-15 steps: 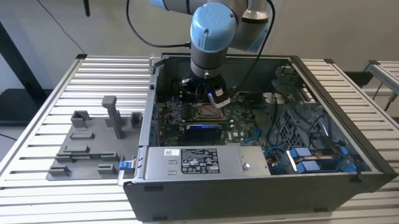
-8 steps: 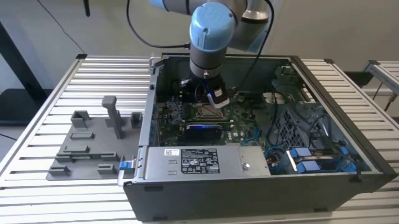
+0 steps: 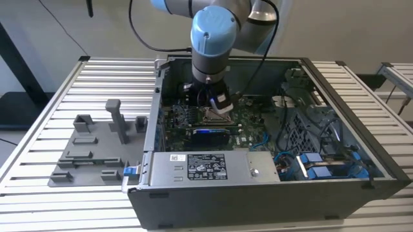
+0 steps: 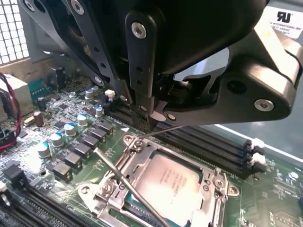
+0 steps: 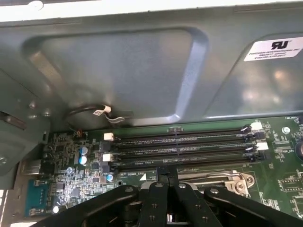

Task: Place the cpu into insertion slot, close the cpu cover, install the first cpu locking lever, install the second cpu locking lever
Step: 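Install the first cpu locking lever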

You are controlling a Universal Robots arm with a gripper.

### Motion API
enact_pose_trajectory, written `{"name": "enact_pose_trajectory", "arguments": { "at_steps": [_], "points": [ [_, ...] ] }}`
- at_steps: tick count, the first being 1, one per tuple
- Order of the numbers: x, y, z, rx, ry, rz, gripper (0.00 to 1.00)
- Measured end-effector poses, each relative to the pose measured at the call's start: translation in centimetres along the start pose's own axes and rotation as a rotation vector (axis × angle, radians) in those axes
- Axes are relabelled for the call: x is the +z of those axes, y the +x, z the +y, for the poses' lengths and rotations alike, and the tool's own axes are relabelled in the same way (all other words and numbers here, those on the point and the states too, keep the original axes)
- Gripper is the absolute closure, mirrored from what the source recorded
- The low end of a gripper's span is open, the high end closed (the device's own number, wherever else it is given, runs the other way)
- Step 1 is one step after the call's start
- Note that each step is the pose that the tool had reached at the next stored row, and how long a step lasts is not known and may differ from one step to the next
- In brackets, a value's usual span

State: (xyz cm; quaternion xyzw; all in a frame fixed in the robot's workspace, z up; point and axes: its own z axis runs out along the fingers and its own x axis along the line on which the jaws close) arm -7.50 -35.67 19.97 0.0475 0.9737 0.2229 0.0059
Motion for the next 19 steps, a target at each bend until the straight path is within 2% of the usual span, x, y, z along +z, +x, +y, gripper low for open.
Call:
{"name": "enact_pose_trajectory", "arguments": {
  "at_steps": [3,15,19],
  "points": [
    [0.22,0.01,-0.09,-0.001,-0.0193,0.0022,0.89],
    [0.52,-0.31,-0.21,-0.001,-0.0175,0.0027,0.89],
    [0.61,-0.78,-0.21,-0.001,-0.0157,0.0028,0.89]
  ]
}}
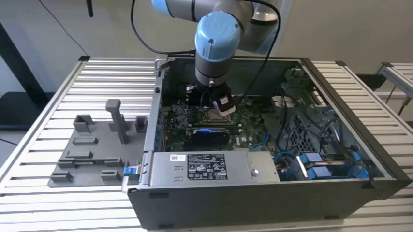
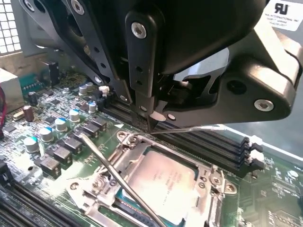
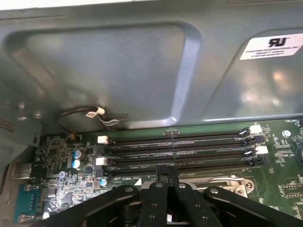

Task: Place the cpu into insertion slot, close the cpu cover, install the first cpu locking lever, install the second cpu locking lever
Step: 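Install the first cpu locking lever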

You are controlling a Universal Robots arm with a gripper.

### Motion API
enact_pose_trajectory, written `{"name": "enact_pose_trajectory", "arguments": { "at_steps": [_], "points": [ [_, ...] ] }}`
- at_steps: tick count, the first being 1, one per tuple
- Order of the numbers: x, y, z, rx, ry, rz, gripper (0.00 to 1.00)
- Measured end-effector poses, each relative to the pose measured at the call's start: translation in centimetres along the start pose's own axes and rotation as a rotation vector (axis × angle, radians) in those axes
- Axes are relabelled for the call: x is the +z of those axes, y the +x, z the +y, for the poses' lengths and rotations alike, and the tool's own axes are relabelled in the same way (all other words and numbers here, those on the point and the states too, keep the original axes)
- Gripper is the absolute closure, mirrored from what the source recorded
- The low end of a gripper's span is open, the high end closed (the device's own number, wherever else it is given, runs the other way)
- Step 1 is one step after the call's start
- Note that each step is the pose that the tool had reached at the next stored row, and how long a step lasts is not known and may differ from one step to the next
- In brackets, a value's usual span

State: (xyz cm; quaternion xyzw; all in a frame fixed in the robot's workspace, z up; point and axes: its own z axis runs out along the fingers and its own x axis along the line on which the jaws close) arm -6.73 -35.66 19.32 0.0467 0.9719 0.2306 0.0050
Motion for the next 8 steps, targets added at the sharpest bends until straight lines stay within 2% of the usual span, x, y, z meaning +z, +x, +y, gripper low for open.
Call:
{"name": "enact_pose_trajectory", "arguments": {
  "at_steps": [8],
  "points": [
    [0.14,-1.19,0.06,0.0,0.0017,0.0008,0.89]
  ]
}}
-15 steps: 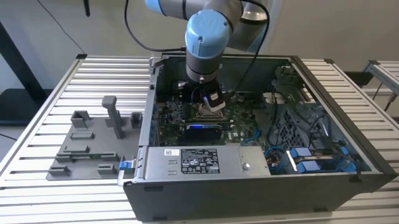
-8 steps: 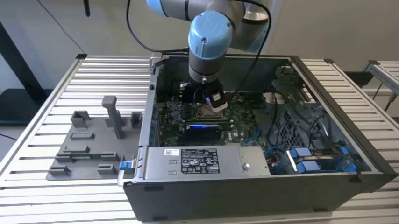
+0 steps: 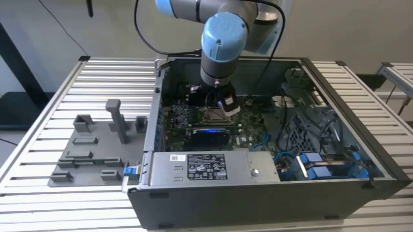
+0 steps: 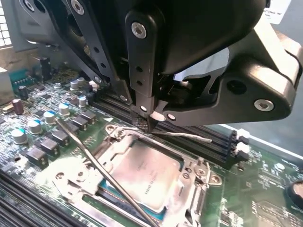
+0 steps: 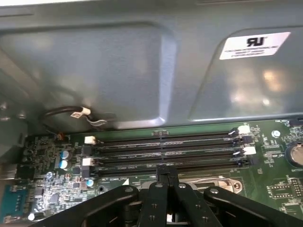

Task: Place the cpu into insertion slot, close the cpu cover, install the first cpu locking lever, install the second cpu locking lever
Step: 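Install the first cpu locking lever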

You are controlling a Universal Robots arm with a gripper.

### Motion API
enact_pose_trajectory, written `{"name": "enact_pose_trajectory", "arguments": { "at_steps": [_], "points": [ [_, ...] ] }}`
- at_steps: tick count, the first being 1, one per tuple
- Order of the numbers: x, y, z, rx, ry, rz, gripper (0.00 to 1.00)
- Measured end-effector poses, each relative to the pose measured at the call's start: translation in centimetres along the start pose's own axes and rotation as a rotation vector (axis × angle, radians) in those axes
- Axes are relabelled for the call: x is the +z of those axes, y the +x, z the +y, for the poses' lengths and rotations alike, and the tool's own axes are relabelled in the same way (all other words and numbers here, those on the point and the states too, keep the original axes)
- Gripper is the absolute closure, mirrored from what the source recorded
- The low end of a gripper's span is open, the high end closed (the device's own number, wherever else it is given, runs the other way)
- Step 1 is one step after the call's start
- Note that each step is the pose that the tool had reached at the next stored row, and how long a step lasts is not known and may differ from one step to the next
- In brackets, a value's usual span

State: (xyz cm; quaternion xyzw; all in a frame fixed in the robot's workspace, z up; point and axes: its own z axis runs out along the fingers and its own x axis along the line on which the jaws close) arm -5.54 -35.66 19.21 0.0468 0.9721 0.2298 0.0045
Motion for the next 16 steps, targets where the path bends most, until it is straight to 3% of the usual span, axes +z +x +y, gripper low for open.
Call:
{"name": "enact_pose_trajectory", "arguments": {
  "at_steps": [16],
  "points": [
    [0.49,-2.11,0.24,0.0,0.0057,0.0008,0.89]
  ]
}}
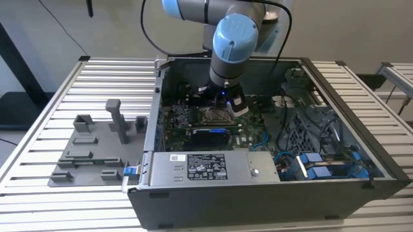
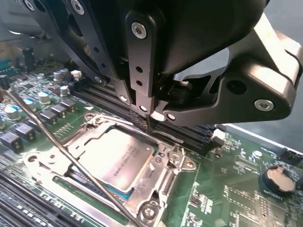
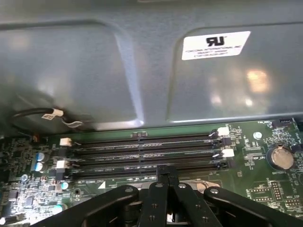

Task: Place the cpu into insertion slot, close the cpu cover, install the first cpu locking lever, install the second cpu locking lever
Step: 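Install the first cpu locking lever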

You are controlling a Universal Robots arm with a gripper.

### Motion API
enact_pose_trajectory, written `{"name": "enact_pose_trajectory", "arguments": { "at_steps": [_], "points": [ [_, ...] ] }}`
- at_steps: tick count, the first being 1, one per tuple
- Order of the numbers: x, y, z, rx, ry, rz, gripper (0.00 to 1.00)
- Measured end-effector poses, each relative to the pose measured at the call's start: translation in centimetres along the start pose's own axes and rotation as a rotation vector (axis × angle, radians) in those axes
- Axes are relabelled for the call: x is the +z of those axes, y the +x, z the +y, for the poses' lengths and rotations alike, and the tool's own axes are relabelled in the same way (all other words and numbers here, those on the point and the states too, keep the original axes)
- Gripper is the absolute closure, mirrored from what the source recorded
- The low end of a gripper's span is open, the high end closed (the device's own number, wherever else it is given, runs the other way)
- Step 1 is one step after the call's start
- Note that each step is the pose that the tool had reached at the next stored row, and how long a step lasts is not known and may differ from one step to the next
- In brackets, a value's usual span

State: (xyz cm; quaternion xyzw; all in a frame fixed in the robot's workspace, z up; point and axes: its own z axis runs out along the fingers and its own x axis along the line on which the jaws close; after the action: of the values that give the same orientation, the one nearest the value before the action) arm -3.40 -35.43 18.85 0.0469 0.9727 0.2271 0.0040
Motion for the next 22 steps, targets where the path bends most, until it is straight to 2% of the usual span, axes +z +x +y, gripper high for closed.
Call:
{"name": "enact_pose_trajectory", "arguments": {
  "at_steps": [12,22],
  "points": [
    [0.29,-0.94,0.14,0.0,0.0026,0.0001,0.89],
    [0.3,-1.09,0.14,0.001,0.0034,0.0009,0.89]
  ]
}}
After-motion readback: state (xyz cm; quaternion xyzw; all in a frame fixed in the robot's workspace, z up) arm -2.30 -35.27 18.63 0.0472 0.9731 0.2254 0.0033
